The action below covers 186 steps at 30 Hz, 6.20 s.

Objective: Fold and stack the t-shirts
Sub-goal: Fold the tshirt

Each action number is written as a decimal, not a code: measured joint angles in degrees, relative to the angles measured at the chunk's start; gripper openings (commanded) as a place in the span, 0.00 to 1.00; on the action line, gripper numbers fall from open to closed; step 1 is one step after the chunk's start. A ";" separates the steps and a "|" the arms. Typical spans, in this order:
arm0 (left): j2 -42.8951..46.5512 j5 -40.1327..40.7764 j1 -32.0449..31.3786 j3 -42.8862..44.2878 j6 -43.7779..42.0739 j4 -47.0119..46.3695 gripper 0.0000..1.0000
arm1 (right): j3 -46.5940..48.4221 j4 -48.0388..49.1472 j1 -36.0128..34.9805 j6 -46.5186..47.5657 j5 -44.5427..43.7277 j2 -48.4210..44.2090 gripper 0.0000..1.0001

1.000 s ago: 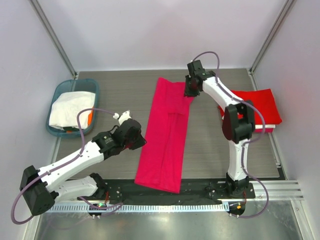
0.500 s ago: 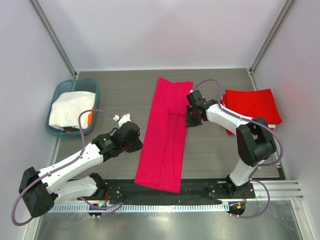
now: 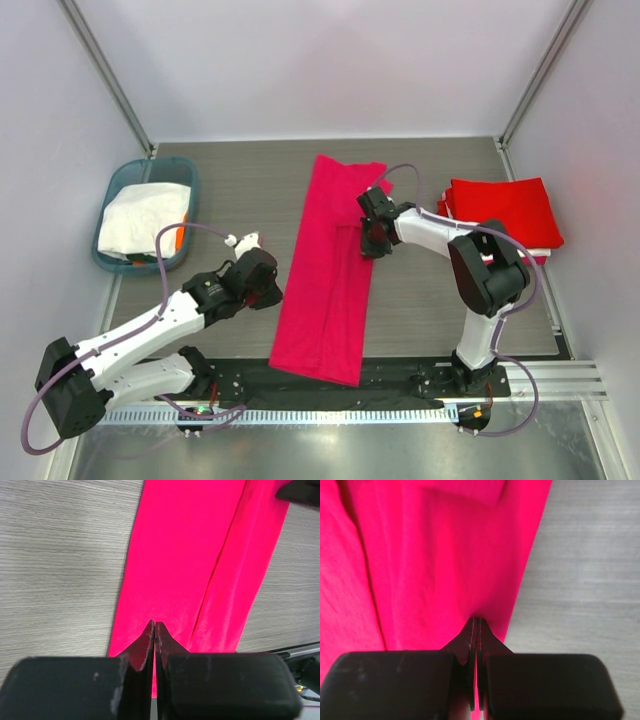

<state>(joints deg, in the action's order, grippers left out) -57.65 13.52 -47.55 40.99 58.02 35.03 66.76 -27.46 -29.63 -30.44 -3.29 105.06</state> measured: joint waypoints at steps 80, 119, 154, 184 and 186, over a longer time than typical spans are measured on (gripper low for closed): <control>-7.34 -25.59 -2.16 -14.16 1.90 -11.69 0.27 | -40.85 -5.46 -34.77 -42.38 -2.62 -44.83 0.37; -0.94 -20.24 -3.96 -17.18 7.37 -13.53 0.00 | -38.80 -11.30 -34.75 -43.10 -8.33 -54.10 0.01; -34.67 -27.61 22.67 27.32 -3.67 -13.11 0.00 | 2.78 -8.52 5.84 -4.39 -8.02 -19.58 0.01; -55.89 -31.23 27.23 43.71 -4.70 -13.33 0.00 | 14.12 -2.12 12.98 2.40 1.29 1.92 0.01; -57.09 -31.47 27.41 44.41 -4.68 -13.33 0.00 | 14.91 -2.05 13.11 2.51 1.44 2.71 0.01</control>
<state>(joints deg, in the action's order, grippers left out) -114.74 -17.96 -20.14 85.41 53.34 21.69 81.67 -29.52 -16.51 -27.92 -1.85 107.77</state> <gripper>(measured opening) 0.006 0.034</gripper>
